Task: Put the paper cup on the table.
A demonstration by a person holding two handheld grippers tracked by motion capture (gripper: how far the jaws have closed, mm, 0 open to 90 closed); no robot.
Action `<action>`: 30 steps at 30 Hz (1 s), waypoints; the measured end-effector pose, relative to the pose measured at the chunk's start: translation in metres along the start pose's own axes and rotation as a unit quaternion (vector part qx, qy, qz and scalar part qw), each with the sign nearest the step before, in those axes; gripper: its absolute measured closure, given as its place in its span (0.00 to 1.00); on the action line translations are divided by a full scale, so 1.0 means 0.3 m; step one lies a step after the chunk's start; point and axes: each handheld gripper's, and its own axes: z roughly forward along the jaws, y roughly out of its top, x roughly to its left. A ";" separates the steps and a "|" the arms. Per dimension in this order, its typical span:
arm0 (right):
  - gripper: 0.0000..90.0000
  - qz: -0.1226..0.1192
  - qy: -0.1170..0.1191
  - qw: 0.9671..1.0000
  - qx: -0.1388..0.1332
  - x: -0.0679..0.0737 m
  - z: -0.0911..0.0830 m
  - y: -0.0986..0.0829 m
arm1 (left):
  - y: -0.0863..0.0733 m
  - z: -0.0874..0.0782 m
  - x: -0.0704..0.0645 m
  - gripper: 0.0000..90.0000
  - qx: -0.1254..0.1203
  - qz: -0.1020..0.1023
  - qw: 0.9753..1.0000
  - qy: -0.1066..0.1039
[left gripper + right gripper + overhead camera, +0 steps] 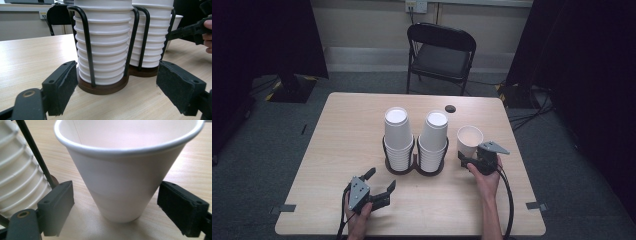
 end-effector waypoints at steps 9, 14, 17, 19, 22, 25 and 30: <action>0.16 0.006 -0.010 1.000 -0.024 0.006 -0.068 -0.031 | 0.000 0.002 -0.002 0.19 0.001 -0.001 1.000 0.004; 0.17 0.006 -0.008 0.999 -0.045 0.016 -0.107 -0.042 | 0.000 0.002 -0.003 0.19 0.001 -0.002 1.000 0.006; 0.17 0.006 -0.008 0.998 -0.067 0.031 -0.142 -0.049 | 0.000 0.002 -0.004 0.19 0.001 -0.001 1.000 0.008; 0.19 0.005 -0.004 0.997 -0.077 0.039 -0.160 -0.056 | 0.000 0.002 -0.004 0.19 0.001 -0.001 1.000 0.009; 0.22 -0.002 0.004 0.996 -0.092 0.055 -0.186 -0.068 | 0.001 0.003 -0.006 0.19 0.002 -0.002 1.000 0.013; 0.23 -0.003 0.007 0.995 -0.101 0.076 -0.209 -0.081 | 0.003 0.007 -0.004 0.20 0.011 -0.009 1.000 0.025; 0.24 -0.009 0.016 0.994 -0.107 0.112 -0.237 -0.101 | 0.002 0.006 0.000 0.20 0.008 -0.015 1.000 0.026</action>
